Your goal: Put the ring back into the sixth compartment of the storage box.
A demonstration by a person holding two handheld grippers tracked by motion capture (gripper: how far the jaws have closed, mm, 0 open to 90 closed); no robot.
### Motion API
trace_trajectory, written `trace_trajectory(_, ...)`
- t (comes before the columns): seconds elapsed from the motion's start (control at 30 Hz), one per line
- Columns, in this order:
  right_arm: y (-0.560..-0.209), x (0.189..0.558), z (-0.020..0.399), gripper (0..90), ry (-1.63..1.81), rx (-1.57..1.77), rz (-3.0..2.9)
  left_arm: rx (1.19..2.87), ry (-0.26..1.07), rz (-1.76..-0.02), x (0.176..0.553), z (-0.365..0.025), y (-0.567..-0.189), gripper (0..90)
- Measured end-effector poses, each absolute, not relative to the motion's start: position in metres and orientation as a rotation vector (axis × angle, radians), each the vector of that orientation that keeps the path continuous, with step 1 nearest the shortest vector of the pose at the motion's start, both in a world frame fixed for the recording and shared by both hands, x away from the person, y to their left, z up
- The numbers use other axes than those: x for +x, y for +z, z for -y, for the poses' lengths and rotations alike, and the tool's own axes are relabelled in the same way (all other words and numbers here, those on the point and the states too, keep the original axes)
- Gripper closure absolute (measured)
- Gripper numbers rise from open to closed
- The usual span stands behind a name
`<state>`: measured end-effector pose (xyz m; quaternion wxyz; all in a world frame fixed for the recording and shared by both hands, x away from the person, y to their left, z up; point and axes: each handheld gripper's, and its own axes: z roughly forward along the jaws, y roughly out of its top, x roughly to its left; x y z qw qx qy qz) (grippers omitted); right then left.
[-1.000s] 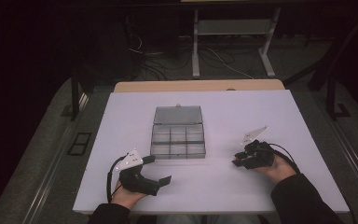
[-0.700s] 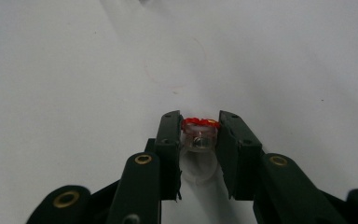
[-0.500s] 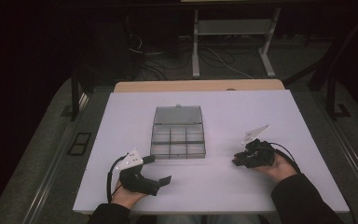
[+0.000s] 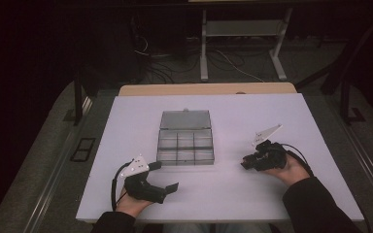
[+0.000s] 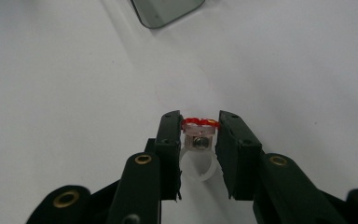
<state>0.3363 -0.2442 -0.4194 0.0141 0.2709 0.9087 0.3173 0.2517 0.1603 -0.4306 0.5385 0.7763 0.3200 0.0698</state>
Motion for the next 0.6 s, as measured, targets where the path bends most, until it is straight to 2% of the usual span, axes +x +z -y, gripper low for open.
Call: trace_trajectory(0.6, -0.397, 0.350, 0.229, 70.0, 1.003, 0.785, -2.828, 1.846, 0.165, -0.759, 0.252, -0.161, -0.430, 0.0)
